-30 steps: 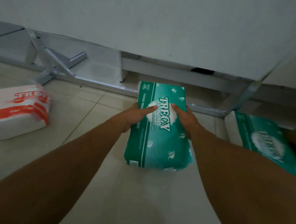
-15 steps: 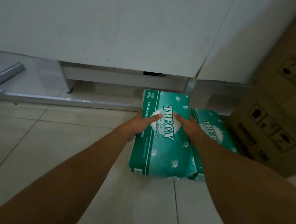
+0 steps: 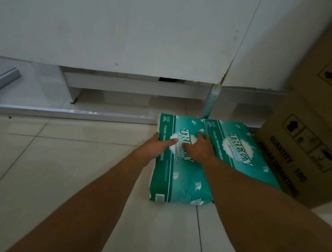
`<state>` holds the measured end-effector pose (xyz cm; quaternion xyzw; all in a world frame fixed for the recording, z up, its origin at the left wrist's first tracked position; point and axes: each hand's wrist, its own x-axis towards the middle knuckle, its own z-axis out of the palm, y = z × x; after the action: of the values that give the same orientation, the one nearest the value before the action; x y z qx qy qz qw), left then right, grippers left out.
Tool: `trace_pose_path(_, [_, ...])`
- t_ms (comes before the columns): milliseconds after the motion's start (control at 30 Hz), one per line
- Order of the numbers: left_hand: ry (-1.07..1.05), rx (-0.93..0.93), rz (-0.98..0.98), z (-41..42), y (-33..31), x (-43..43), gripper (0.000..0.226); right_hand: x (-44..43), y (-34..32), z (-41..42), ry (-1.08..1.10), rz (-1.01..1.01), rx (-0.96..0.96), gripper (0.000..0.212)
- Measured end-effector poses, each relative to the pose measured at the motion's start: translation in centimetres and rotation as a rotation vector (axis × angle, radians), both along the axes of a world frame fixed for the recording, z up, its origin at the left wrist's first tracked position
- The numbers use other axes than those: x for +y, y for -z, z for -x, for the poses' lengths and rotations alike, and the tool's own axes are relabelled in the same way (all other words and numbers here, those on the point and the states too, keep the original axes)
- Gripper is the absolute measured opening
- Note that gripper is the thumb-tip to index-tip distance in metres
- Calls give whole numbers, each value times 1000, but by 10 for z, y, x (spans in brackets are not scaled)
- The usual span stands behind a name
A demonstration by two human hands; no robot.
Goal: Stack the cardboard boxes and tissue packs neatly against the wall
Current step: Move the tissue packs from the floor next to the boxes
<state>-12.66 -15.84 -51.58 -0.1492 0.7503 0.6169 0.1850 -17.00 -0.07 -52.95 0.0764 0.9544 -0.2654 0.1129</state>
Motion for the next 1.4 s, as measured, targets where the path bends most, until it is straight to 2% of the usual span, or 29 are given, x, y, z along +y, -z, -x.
trace_pose_path(100, [5, 1, 41, -4, -3, -5, 68, -2, -3, -4, -9, -72, 16, 86])
trace_pose_path(200, [-14, -13, 111, -11, -6, -20, 92, -17, -12, -4, -10, -124, 40, 85])
trace_pose_path(267, [-33, -24, 150, -17, -9, -39, 99, -36, -17, -4, -15, -114, 60, 84])
trace_pose_path(567, [-323, -18, 353, -87, -37, -182, 99, -178, -27, -40, -330, -58, 107, 82])
trace_pose_path(933, [-671, -40, 613, -263, -74, -341, 92, -357, -54, -128, -669, 114, 85, 82])
trace_pose_path(1000, [-748, -71, 613, -299, -77, -363, 91, -387, -59, -149, -722, 142, 80, 82])
trace_pose_path(1100, [-798, -66, 547, -343, -84, -387, 70, -429, -64, -181, -799, 177, 83, 83])
trace_pose_path(1133, [-821, -72, 553, -355, -84, -394, 69, -441, -64, -192, -820, 194, 78, 84])
trace_pose_path(1233, [-900, -180, 604, -378, -78, -411, 94, -470, -54, -219, -888, 234, 63, 84])
trace_pose_path(1400, [-964, -186, 525, -380, -44, -436, 94, -503, -23, -243, -901, 307, -21, 82])
